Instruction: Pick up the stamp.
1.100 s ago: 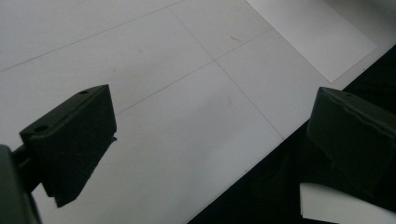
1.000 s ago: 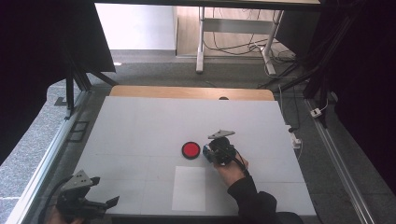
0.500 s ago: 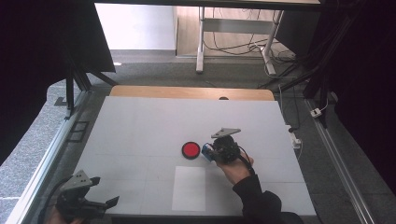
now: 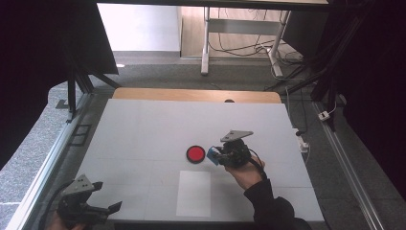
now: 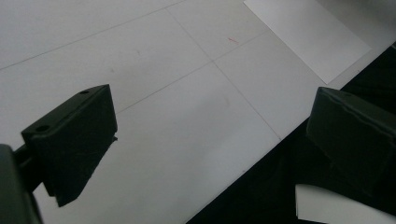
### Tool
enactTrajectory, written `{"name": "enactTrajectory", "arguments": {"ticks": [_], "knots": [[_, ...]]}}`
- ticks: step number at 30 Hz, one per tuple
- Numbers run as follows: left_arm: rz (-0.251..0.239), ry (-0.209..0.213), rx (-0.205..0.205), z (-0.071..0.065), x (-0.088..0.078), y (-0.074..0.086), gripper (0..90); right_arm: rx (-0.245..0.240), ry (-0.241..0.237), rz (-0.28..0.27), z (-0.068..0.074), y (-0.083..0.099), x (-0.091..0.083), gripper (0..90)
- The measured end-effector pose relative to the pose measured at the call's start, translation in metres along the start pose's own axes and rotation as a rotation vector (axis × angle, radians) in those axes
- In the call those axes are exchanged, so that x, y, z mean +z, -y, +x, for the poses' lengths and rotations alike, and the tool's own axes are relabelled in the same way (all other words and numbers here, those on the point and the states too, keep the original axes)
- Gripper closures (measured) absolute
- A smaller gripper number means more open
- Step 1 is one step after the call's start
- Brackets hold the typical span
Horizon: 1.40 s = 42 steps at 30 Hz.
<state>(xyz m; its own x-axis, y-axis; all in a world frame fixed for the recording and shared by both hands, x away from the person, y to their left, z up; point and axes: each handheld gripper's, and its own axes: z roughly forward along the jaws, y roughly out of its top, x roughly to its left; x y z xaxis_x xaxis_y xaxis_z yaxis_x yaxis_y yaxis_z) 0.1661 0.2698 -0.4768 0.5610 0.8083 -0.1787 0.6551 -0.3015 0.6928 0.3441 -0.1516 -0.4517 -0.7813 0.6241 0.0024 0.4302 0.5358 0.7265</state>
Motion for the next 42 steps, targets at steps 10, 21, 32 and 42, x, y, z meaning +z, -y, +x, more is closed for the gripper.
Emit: {"name": "enactTrajectory", "arguments": {"ticks": [10,21,32,42], "knots": [[-0.005,0.003,0.0,0.0,0.0,0.0,2.0,-0.037,-0.08,-0.044,0.011,-0.004,-0.009,71.0],[-0.009,0.014,-0.007,0.001,-0.001,0.0,1.7,-0.119,-0.163,-0.058,0.029,-0.008,-0.015,71.1],[-0.012,0.018,-0.01,0.002,-0.001,0.001,1.8,-0.136,-0.241,-0.075,0.035,-0.01,-0.018,71.1],[-0.013,0.023,-0.015,0.002,-0.001,0.001,1.8,-0.174,-0.289,-0.083,0.047,-0.012,-0.021,71.1]]}}
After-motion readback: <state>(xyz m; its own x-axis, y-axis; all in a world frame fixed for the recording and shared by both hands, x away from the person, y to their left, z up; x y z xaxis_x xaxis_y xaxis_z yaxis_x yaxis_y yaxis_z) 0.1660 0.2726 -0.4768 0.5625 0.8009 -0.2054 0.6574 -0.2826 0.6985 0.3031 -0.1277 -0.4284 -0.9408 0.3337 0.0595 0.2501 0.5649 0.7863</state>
